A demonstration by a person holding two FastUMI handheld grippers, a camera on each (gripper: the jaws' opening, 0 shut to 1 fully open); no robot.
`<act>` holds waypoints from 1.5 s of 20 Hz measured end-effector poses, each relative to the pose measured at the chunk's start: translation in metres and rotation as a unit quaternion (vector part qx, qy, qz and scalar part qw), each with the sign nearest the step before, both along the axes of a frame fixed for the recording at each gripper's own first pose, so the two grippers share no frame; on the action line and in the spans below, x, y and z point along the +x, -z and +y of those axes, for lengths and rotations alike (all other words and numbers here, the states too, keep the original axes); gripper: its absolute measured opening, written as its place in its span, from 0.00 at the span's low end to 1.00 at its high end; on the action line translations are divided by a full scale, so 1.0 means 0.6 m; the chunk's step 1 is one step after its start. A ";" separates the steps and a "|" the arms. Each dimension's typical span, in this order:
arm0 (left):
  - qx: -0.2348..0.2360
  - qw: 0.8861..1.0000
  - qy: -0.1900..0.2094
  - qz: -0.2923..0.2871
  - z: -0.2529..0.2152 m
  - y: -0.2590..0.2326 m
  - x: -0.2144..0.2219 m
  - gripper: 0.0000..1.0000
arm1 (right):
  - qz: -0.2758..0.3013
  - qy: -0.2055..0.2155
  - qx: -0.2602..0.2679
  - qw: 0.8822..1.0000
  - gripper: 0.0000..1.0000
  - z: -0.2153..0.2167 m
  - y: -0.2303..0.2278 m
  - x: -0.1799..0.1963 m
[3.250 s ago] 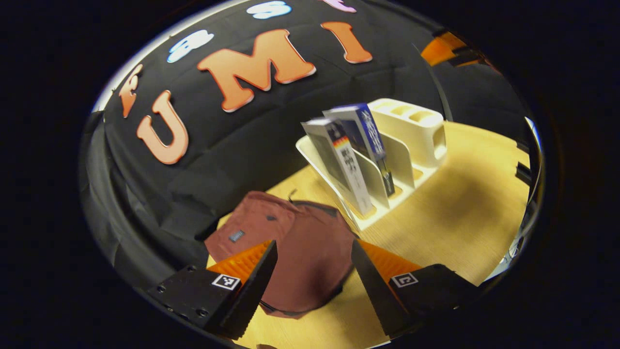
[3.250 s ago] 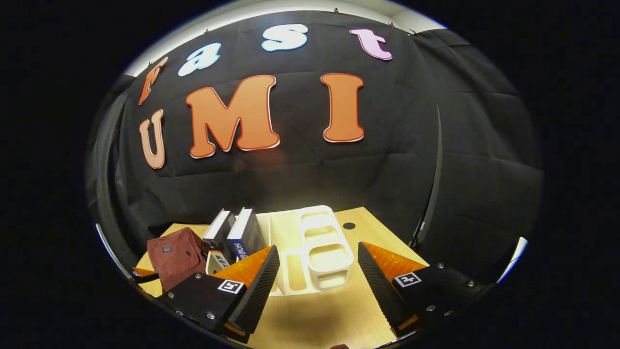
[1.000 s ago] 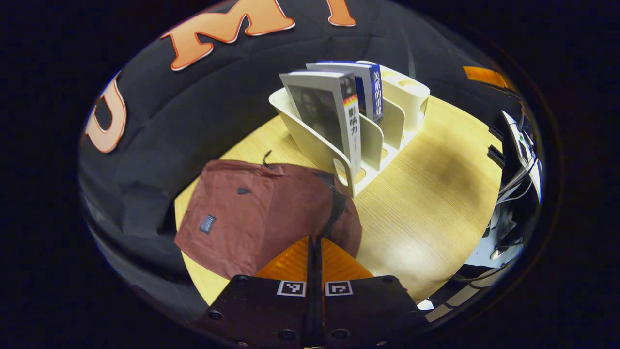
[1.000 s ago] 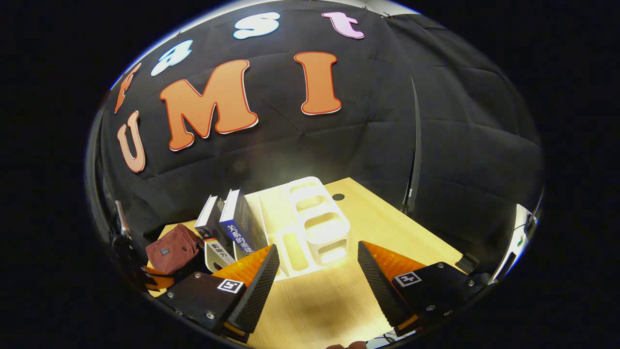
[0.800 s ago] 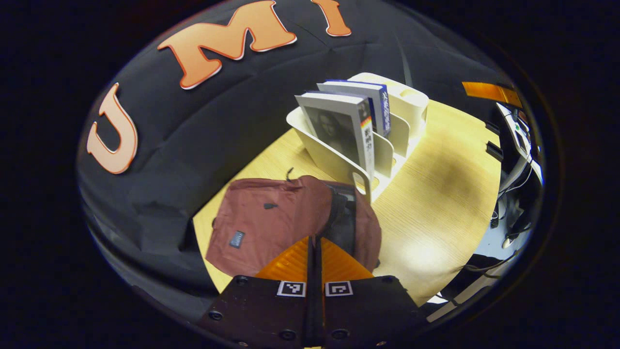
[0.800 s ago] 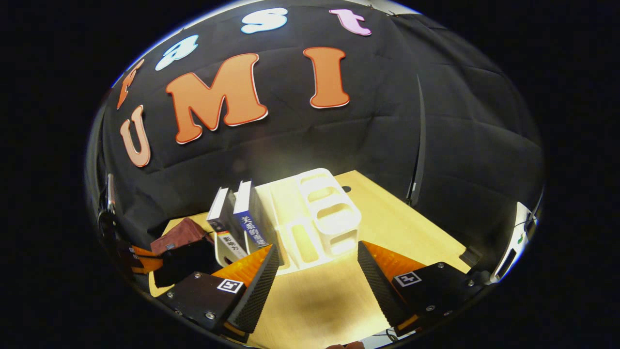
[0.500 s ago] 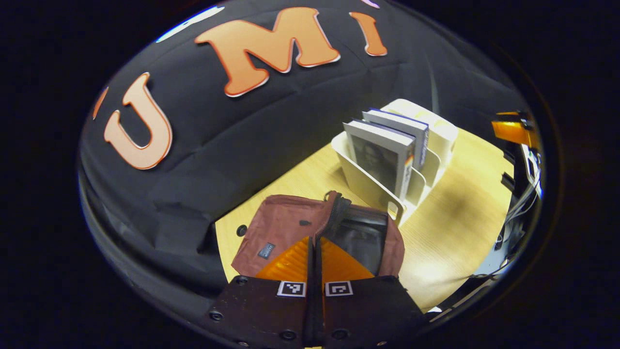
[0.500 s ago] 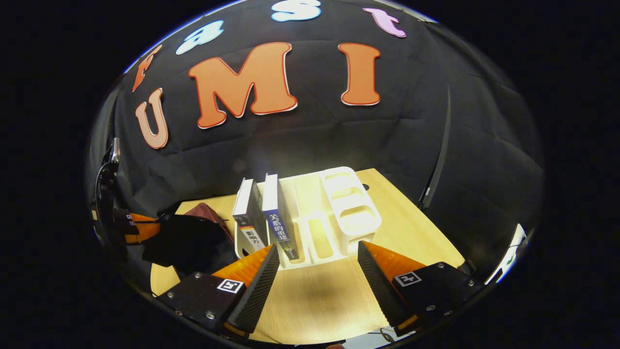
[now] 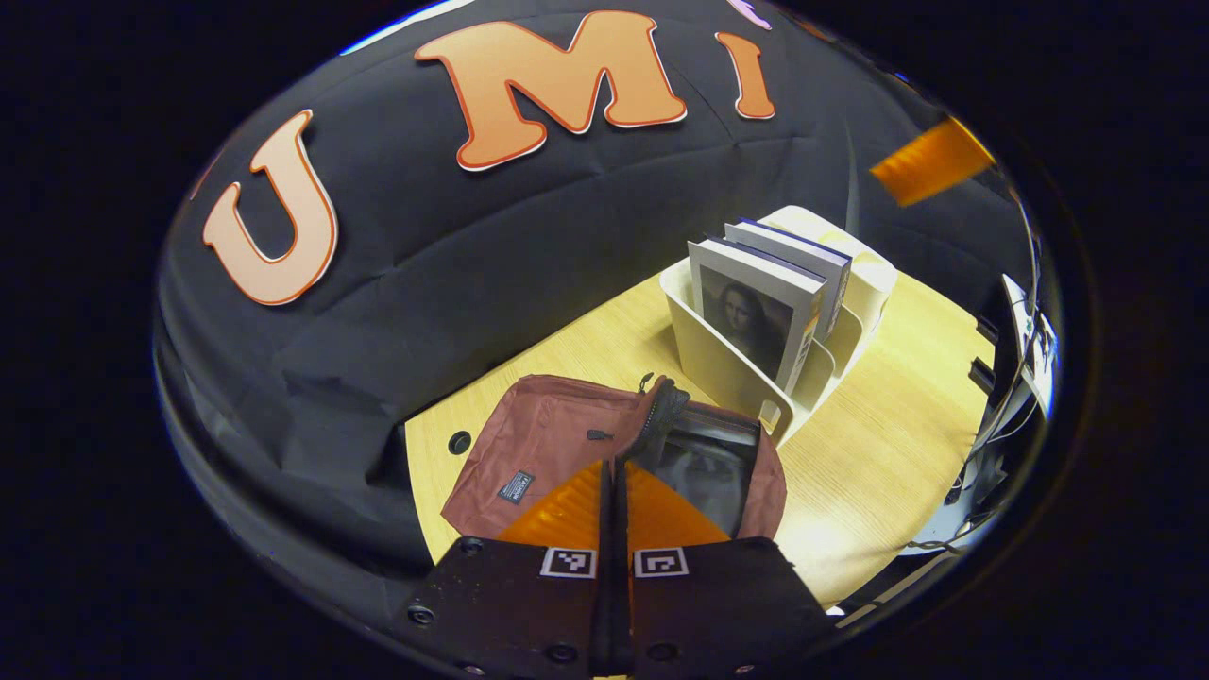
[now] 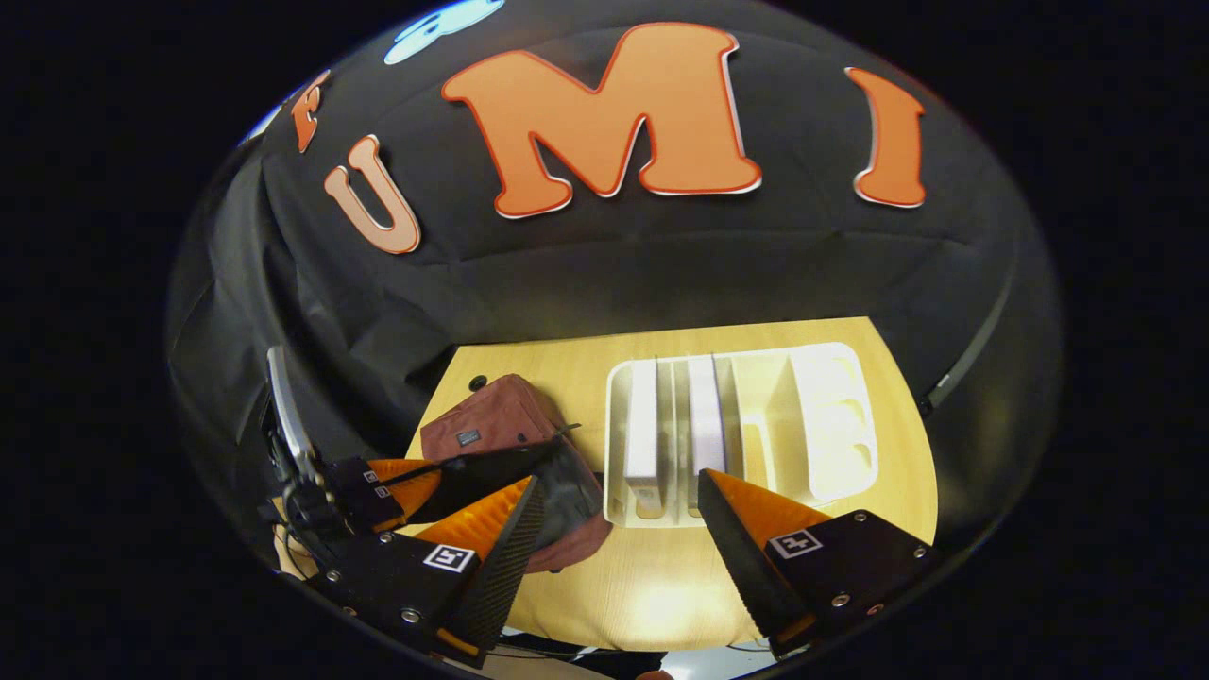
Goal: Open the schoolbag, grab two books from the bookshelf and put them into the schoolbag.
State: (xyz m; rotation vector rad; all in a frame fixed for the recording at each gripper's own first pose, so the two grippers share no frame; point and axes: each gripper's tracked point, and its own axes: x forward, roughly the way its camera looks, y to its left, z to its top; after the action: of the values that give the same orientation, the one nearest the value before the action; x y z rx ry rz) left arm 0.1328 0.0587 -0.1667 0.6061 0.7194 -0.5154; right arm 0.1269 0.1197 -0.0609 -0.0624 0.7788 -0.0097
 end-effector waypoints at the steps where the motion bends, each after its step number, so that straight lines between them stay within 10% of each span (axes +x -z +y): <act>1: -0.001 1.000 0.002 0.002 0.003 0.003 0.001 0.01 | 0.023 -0.004 0.004 1.000 0.98 0.007 0.007 0.017; 21: -0.019 0.999 -0.021 0.046 0.032 0.028 0.030 0.01 | 0.239 0.080 -0.059 0.966 0.97 -0.056 0.231 0.187; 30: -0.012 0.998 -0.020 0.059 0.036 0.041 0.021 0.01 | 0.230 0.118 -0.043 0.965 0.38 -0.072 0.237 0.197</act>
State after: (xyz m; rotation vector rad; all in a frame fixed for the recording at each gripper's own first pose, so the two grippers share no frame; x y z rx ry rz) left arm 0.1453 0.0800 -0.1913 0.5402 0.8347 -0.5249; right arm 0.2452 0.0763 -0.2030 -0.0552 1.2476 -0.2631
